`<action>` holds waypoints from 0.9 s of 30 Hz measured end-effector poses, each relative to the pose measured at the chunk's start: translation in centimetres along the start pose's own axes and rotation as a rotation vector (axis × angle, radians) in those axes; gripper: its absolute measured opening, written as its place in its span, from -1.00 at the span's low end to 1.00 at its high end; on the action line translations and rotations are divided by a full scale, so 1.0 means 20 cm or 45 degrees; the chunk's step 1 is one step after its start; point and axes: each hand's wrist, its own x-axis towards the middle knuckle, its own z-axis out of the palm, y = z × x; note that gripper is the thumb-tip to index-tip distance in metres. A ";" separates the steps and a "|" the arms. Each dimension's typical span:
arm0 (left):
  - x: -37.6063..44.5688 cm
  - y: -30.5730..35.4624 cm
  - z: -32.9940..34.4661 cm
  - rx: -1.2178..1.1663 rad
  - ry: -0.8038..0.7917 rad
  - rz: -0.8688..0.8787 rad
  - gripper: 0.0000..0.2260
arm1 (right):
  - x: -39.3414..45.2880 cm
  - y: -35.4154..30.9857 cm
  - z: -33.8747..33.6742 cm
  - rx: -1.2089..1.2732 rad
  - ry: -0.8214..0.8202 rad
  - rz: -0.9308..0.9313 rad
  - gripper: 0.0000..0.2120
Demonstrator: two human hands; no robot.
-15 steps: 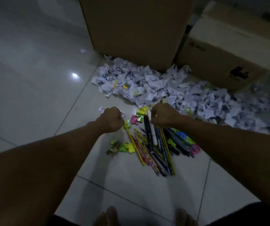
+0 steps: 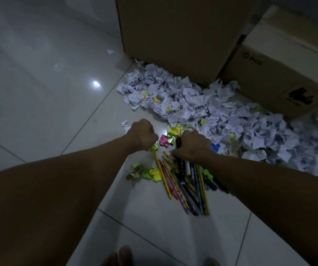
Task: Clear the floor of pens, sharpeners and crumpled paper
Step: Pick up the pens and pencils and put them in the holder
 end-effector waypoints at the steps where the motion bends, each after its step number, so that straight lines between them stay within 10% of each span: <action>1: 0.00 0.00 0.01 0.007 -0.031 0.009 -0.81 | 0.00 -0.01 0.00 -0.013 0.012 0.026 -0.44; 27: -0.01 0.05 0.14 -0.218 -0.032 -0.199 -0.76 | -0.10 -0.05 -0.06 -0.064 -0.041 0.082 -0.50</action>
